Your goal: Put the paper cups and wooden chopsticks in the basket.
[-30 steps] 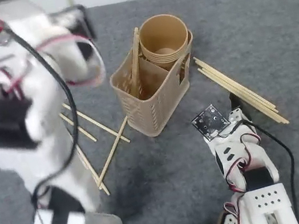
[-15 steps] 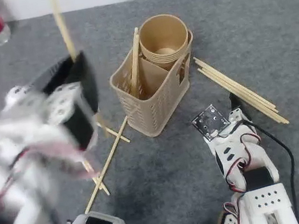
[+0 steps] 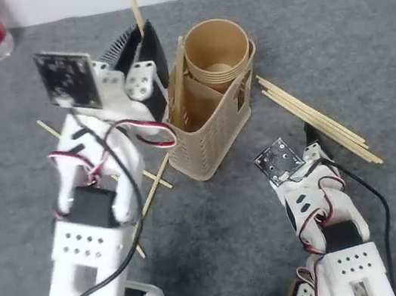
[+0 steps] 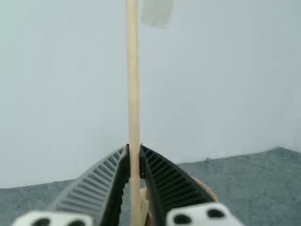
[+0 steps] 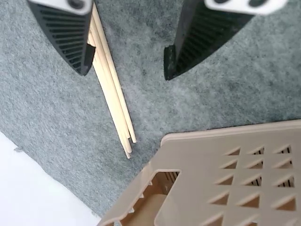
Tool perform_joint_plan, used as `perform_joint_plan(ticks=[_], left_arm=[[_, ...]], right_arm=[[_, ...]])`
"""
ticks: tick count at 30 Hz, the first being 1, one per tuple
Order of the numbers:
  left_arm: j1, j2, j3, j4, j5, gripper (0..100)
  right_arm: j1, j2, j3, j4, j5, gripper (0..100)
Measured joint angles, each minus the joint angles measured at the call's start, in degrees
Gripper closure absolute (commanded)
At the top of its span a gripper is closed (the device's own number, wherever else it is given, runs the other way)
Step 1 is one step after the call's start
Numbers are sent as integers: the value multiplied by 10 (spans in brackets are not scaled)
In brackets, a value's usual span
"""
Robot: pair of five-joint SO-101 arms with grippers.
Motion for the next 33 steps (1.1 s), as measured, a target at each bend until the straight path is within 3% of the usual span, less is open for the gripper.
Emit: perform_joint_plan(ticks=[7, 12, 17, 24, 29, 33], left_arm=[[0, 2, 129, -115, -11, 979], [0, 2, 218, -204, -52, 868], [-2, 2, 244, -222, -37, 858], [-61, -46, 207, -103, -32, 859], [-182, -69, 102, 62, 4, 859], [-293, -11, -13, 207, 6, 859]], right_arm=[[0, 0, 0, 0, 0, 746], [0, 0, 0, 0, 0, 746], [1, 0, 0, 0, 0, 745], [38, 2, -20, 40, -11, 745], [52, 4, -116, 143, -53, 745], [58, 13, -189, 207, -59, 746]])
